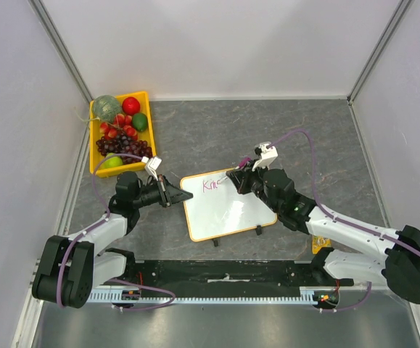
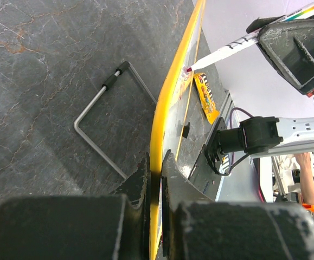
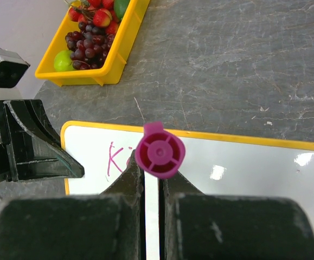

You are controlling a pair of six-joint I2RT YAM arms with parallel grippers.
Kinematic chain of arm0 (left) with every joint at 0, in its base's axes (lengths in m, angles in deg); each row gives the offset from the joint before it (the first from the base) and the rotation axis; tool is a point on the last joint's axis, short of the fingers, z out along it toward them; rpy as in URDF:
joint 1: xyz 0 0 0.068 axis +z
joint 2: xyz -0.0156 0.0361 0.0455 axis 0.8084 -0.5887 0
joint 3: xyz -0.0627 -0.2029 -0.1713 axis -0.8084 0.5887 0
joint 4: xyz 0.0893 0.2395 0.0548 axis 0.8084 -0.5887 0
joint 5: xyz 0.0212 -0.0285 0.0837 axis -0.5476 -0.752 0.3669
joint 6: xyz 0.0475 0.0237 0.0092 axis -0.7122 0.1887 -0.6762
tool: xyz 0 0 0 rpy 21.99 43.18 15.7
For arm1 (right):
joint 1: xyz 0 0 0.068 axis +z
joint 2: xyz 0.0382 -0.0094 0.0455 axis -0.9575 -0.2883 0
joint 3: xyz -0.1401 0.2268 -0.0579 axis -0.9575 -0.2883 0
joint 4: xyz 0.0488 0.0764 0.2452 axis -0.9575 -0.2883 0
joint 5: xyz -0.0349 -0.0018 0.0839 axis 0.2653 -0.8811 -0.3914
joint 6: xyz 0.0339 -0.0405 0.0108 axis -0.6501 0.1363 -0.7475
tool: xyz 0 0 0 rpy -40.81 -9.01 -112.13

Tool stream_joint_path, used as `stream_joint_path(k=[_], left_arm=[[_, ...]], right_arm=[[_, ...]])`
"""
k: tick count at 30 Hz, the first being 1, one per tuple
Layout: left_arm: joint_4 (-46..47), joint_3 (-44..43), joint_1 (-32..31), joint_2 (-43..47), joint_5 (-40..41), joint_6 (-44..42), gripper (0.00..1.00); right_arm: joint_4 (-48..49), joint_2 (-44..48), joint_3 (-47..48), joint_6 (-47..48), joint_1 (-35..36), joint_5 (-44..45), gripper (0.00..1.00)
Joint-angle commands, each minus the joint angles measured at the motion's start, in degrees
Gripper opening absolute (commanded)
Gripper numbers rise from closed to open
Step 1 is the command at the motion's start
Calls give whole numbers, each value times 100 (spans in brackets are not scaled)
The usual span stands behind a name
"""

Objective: Write a sentence on the whiteboard

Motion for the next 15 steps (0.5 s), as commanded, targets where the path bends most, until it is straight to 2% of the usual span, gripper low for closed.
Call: stream_joint_path(k=[1, 15], left_arm=[[-471, 89, -5, -55, 456, -552, 2], [-462, 89, -14, -73, 456, -552, 2]], right_arm=[[-150, 158, -136, -6, -19, -33, 0], [-211, 263, -224, 3, -19, 116, 0]])
